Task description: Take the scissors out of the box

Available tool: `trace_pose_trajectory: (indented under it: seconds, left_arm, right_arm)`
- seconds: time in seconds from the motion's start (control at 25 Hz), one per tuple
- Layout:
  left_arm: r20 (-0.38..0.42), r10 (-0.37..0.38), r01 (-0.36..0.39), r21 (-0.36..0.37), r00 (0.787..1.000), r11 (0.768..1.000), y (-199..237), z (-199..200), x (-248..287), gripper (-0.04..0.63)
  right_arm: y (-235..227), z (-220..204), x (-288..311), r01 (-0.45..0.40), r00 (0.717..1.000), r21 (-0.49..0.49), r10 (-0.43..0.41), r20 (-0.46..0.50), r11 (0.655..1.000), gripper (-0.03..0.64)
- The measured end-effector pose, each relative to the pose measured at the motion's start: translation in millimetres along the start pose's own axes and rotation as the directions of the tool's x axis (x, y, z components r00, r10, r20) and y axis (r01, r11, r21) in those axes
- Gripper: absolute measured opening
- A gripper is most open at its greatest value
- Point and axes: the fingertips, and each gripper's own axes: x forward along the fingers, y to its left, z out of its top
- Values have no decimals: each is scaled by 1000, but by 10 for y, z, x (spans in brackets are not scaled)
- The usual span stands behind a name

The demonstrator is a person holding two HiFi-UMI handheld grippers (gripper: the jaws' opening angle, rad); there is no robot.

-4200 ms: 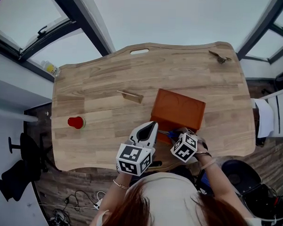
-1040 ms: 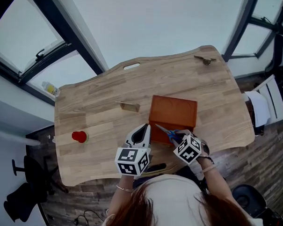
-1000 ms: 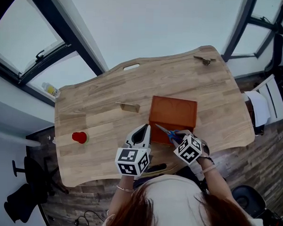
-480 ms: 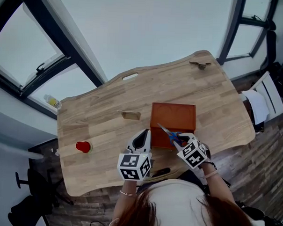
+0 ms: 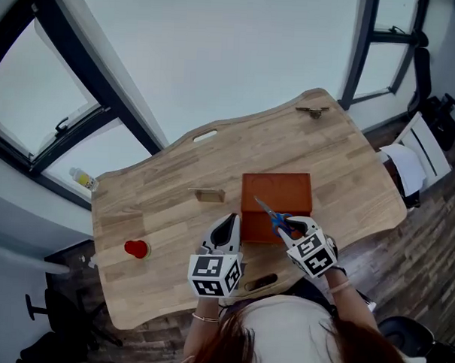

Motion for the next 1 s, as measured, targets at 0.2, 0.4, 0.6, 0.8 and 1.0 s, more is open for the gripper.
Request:
trace_pose_trajectory:
  seconds: [0.2,0.4,0.6,0.8,1.0]
  left_arm:
    - [19,-17,17,24,1000,1000,4,75,-69,18]
    - [32,-43,42,26,999,999,14,104,-109,18]
    - [41,-66,64,39,997,997,-14,133,-166,18]
    - [66,-69,66,55,995,996,-61,185,-185,18]
    - [80,-58,54,50,995,997,-153,217,-222,18]
  right_arm:
    - [49,182,-118,33,997,33,-35,66,999,110]
    - [31,252,-243,90,991,38,-94,97,995,110]
    - [57,294,-336,114,987,62,-121,111,992,110]
    - [35,375,-437,127,979,74,-137,150,989,110]
    - [-10,397,-573,129,973,87,-143,179,988,110]
